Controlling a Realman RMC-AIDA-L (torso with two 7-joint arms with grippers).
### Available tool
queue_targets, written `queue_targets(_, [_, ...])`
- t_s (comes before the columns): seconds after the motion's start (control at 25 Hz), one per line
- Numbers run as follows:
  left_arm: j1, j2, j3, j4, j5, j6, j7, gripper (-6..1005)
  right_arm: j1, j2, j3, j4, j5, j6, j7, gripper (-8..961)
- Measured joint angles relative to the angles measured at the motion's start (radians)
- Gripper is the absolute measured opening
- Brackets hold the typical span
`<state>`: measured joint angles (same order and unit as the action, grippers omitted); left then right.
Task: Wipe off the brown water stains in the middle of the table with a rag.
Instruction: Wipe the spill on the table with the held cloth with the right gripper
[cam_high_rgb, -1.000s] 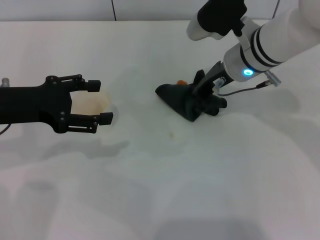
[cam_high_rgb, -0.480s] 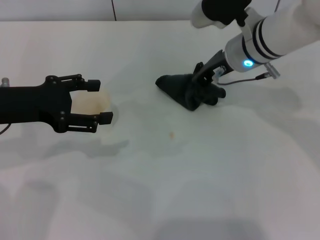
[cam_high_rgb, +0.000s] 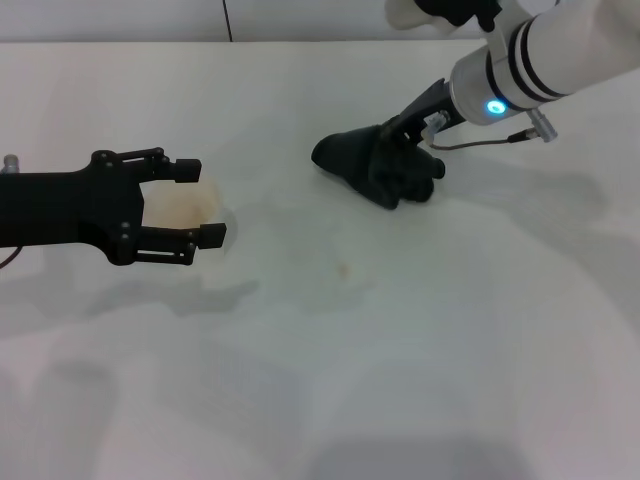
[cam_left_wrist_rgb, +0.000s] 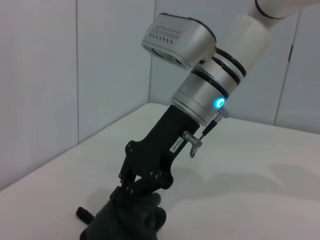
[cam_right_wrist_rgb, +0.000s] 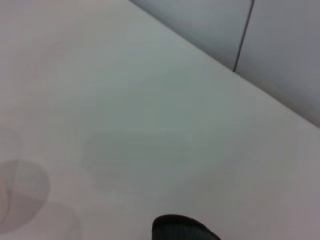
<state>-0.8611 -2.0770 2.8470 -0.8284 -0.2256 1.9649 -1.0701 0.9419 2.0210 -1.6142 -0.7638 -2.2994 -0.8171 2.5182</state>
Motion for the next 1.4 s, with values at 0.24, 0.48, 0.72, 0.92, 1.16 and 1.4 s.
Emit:
queue_targets(0.24, [0.001, 0.000, 0.000, 0.000, 0.000, 0.000, 0.000, 886, 0.001, -0.001, 0.012, 0.011, 0.000, 0.002, -0.001, 21])
queue_targets(0.48, [0.003, 0.000, 0.000, 0.011, 0.000, 0.000, 0.004, 886, 0.006, 0.003, -0.007, 0.040, 0.001, -0.021, -0.008, 21])
queue_targets(0.72, [0.004, 0.000, 0.000, 0.024, -0.001, -0.001, 0.006, 886, 0.001, 0.006, -0.061, 0.038, 0.019, -0.044, -0.002, 22])
queue_targets(0.92, [0.007, 0.000, 0.000, 0.025, -0.001, -0.001, 0.006, 886, -0.014, 0.007, -0.091, 0.009, 0.039, -0.056, -0.003, 22])
queue_targets(1.16, [0.008, 0.000, 0.000, 0.025, -0.001, -0.001, 0.007, 886, -0.028, 0.006, -0.091, -0.035, 0.039, -0.087, -0.001, 22])
queue_targets(1.4, [0.007, 0.000, 0.000, 0.025, -0.003, 0.000, 0.007, 886, -0.018, 0.007, -0.092, -0.037, 0.039, -0.158, -0.001, 23])
